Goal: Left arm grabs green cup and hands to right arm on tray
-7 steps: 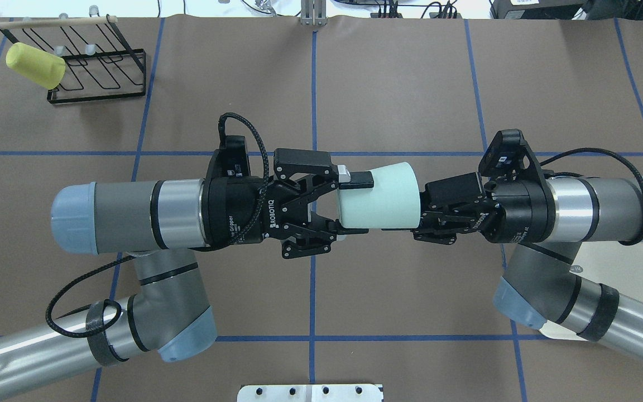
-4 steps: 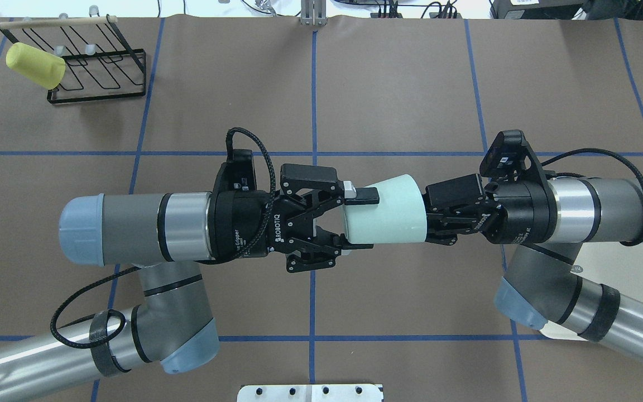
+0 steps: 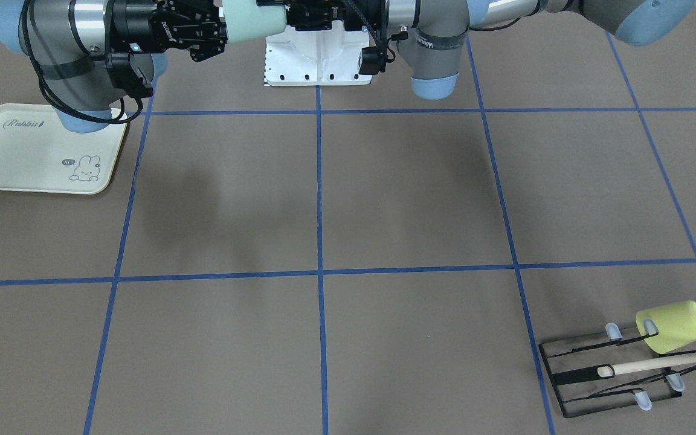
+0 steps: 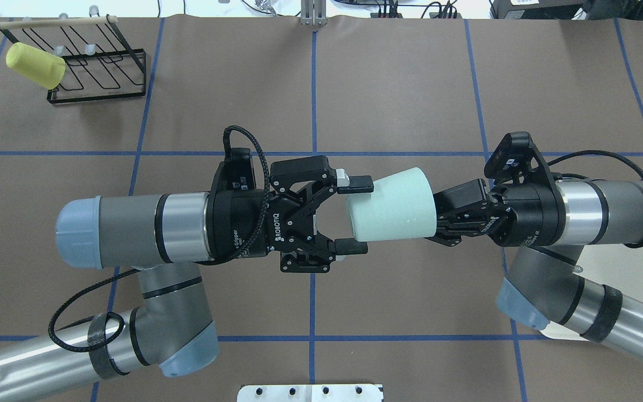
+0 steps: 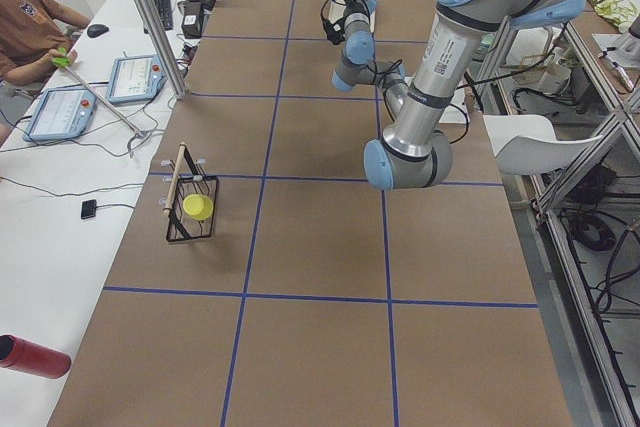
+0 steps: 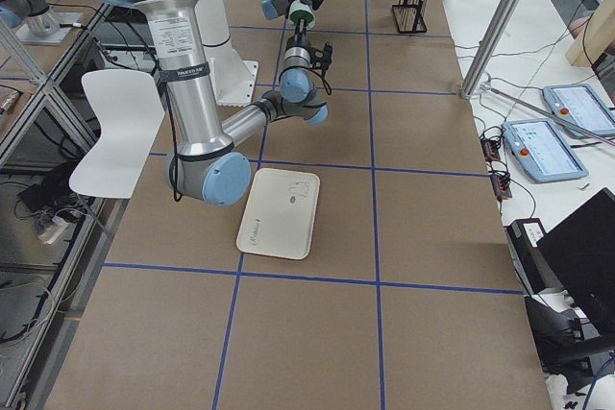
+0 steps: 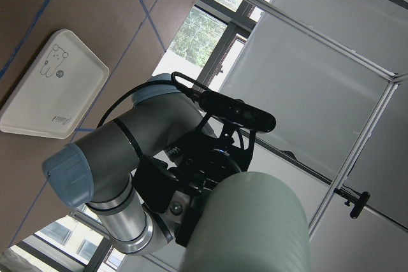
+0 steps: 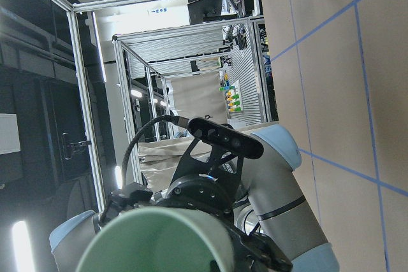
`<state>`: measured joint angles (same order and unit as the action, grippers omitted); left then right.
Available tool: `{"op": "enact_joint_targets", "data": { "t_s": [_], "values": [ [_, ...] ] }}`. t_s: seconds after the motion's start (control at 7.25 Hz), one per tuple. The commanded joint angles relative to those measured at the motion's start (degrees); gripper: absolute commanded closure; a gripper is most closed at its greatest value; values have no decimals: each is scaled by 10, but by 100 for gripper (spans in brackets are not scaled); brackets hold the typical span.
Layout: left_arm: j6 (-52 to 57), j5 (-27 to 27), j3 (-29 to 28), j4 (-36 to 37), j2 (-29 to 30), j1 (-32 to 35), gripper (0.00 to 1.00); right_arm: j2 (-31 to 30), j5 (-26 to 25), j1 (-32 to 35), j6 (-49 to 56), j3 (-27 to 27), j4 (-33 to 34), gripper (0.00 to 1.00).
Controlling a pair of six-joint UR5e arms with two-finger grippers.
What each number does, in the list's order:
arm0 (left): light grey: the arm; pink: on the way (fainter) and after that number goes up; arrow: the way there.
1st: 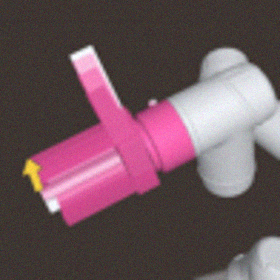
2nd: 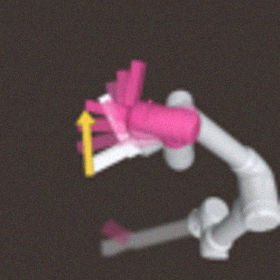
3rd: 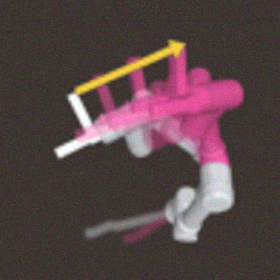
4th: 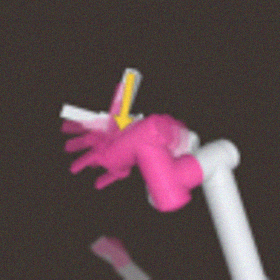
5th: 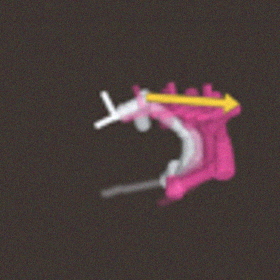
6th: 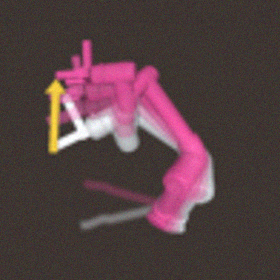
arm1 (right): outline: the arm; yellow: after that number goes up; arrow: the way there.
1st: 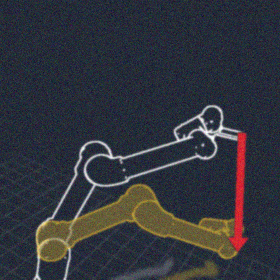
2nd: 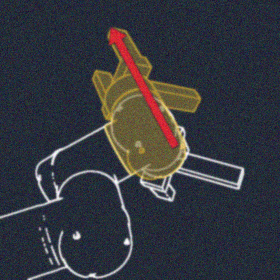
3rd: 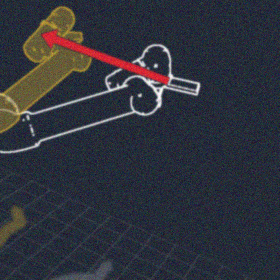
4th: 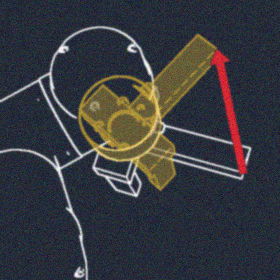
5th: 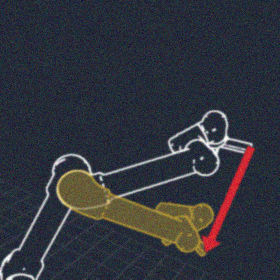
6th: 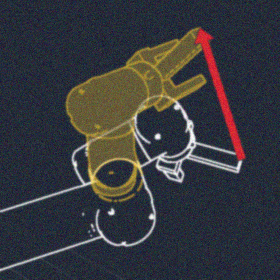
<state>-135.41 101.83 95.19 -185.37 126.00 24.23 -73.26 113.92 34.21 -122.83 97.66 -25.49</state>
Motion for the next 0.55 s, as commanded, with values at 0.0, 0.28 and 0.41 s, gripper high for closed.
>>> {"op": "enact_joint_targets", "data": {
  "t_s": [0.0,0.28,0.41],
  "values": [
    [1,-10,6,0,-1,8,0,-1,-1,1,0,1,-4,100],
    [1,-5,11,14,-22,38,0,-11,-22,3,0,2,-5,100],
    [2,12,12,38,-36,69,0,-27,-43,15,4,2,-5,100]
  ]
}}
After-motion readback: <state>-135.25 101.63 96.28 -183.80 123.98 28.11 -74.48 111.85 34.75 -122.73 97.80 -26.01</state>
